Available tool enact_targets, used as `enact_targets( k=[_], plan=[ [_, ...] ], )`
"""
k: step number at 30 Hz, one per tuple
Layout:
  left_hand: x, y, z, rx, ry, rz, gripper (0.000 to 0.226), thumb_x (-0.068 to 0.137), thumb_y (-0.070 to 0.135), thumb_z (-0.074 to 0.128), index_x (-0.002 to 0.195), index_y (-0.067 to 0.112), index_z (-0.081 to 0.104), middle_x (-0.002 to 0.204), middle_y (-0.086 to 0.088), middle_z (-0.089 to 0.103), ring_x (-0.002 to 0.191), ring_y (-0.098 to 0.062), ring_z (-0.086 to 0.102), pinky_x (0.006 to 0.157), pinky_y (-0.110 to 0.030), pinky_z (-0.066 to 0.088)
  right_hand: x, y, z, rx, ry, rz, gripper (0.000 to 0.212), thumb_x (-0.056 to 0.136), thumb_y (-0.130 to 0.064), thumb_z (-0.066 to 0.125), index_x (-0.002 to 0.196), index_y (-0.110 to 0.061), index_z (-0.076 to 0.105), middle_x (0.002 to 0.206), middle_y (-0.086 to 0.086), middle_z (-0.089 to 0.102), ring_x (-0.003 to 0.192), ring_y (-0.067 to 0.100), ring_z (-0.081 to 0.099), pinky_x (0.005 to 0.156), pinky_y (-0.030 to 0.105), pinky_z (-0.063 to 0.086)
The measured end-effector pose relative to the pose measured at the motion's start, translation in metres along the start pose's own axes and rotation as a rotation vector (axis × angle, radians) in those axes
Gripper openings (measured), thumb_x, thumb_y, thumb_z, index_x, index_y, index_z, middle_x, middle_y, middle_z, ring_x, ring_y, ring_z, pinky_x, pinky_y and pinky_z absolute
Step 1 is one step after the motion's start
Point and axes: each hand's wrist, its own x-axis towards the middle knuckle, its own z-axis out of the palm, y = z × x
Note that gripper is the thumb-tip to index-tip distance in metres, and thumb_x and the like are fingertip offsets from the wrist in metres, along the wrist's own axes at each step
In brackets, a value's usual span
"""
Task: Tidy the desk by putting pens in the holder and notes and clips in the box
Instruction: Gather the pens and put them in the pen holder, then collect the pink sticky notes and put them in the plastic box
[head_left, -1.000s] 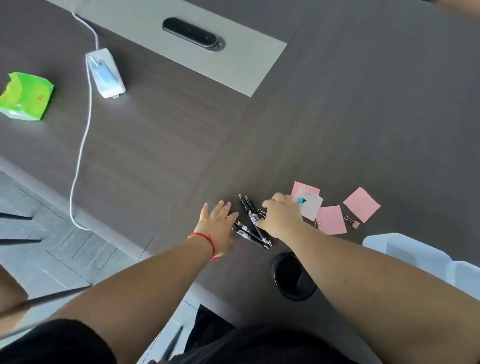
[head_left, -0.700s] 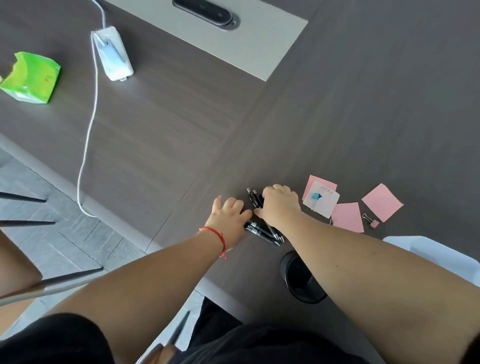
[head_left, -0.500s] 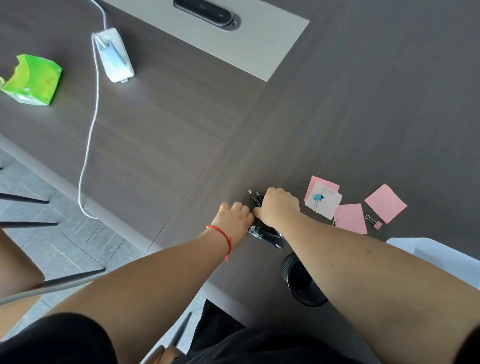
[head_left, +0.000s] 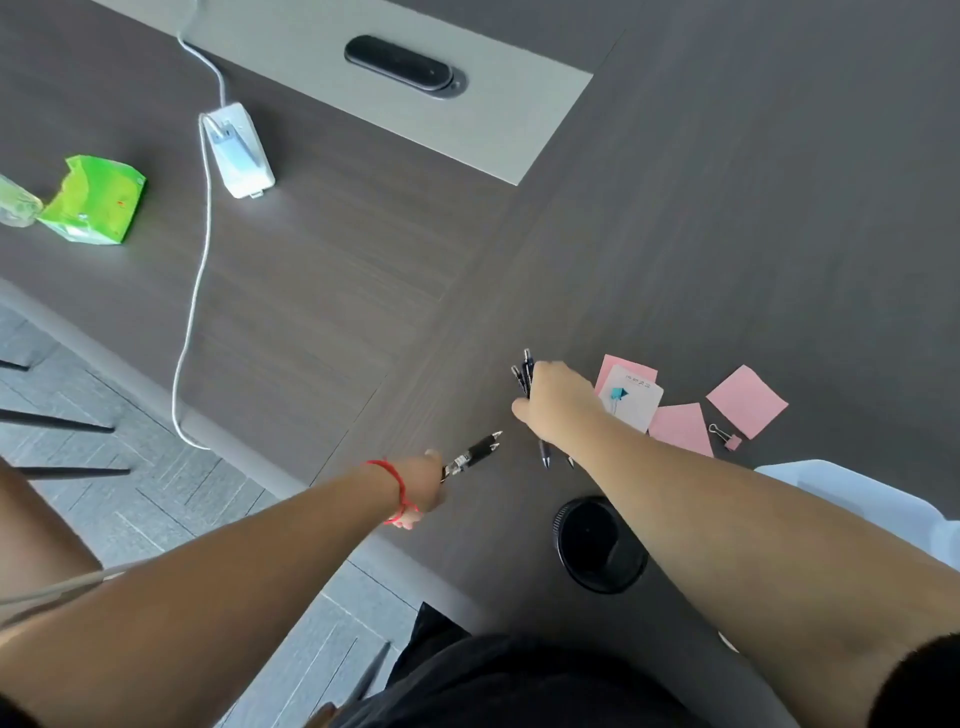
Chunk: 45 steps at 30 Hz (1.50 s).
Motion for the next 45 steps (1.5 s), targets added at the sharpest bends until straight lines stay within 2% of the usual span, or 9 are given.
enact_targets(
  k=[5,8,11,15,20,31,38,42,45],
  plan=[
    [-0.066,0.03,-0.039,-0.101,-0.107,0.225,0.02,0.09,0.012,0.039,0.071,0.019,0.041,0.058,-0.001,0.05,0.052,-0.021,0.049,0.05,-0.025,0.04,-0.078,0.036,-0.077,0.513,0.225,-0.057,0.026,0.081,-0.015,0.056,0.058,-0.02,0.044,0.046,-0.005,0.053,0.043,0.009,0.047,0.047,0.026,0.04],
    [-0.092,0.065,-0.039,0.051,-0.224,0.303,0.009,0.091,0.017,0.04,0.084,0.016,0.047,0.059,0.002,0.055,0.052,-0.017,0.053,0.055,-0.024,0.042,-0.132,0.071,-0.08,0.835,0.3,0.025,0.024,0.088,-0.009,0.057,0.07,-0.024,0.051,0.058,-0.009,0.064,0.049,0.003,0.06,0.044,0.004,0.039],
    [-0.083,0.092,-0.019,0.133,-0.31,0.284,0.017,0.09,0.014,0.037,0.087,0.011,0.054,0.061,-0.003,0.057,0.049,-0.017,0.055,0.055,-0.022,0.045,-0.17,0.101,-0.053,1.1,0.377,0.125,0.025,0.09,-0.001,0.059,0.076,-0.022,0.056,0.074,0.003,0.064,0.063,0.015,0.069,0.059,0.014,0.053],
    [-0.063,0.117,0.006,0.072,-0.308,0.186,0.03,0.091,0.01,0.034,0.07,0.006,0.055,0.06,-0.006,0.056,0.049,-0.016,0.054,0.052,-0.021,0.047,-0.193,0.126,-0.005,1.024,0.389,0.183,0.02,0.087,-0.006,0.064,0.08,-0.023,0.055,0.067,-0.004,0.065,0.073,0.03,0.07,0.071,0.036,0.053],
    [-0.051,0.132,0.022,-0.074,-0.248,0.095,0.033,0.094,0.01,0.036,0.066,0.008,0.053,0.066,-0.005,0.058,0.052,-0.015,0.055,0.054,-0.022,0.05,-0.196,0.131,0.035,0.726,0.282,0.086,0.013,0.086,-0.024,0.067,0.082,-0.03,0.055,0.082,-0.007,0.06,0.072,0.007,0.06,0.07,0.022,0.049],
    [-0.057,0.135,0.002,-0.36,-0.157,-0.027,0.066,0.096,0.052,0.034,0.145,0.008,0.032,0.118,-0.021,0.053,0.086,-0.033,0.068,0.075,-0.04,0.061,-0.191,0.137,0.025,0.741,0.191,0.141,0.062,0.088,-0.055,0.05,0.14,-0.026,0.031,0.122,-0.002,0.044,0.097,0.01,0.056,0.093,0.032,0.046],
    [-0.012,0.132,-0.029,-0.307,0.221,0.086,0.034,0.089,0.009,0.053,0.123,0.009,0.054,0.112,-0.012,0.059,0.106,-0.036,0.065,0.087,-0.044,0.058,-0.15,0.163,0.012,0.603,0.201,0.411,0.053,0.088,-0.026,0.059,0.136,-0.028,0.036,0.123,0.003,0.038,0.089,0.019,0.059,0.073,0.033,0.055],
    [0.021,0.149,-0.025,-0.172,0.38,0.172,0.048,0.088,0.013,0.051,0.135,0.021,0.048,0.124,-0.02,0.051,0.079,-0.034,0.058,0.075,-0.032,0.052,-0.119,0.165,0.026,0.299,0.035,0.468,0.071,0.083,-0.032,0.068,0.141,-0.028,0.028,0.123,0.013,0.035,0.091,0.03,0.06,0.081,0.033,0.054],
    [0.041,0.156,-0.022,-0.096,0.408,0.138,0.06,0.084,0.011,0.053,0.14,0.025,0.037,0.132,-0.018,0.039,0.101,-0.038,0.058,0.075,-0.037,0.052,-0.102,0.165,0.032,0.202,0.073,0.474,0.064,0.085,-0.04,0.064,0.137,-0.022,0.031,0.123,0.015,0.037,0.105,0.036,0.056,0.087,0.041,0.053]
  ],
)
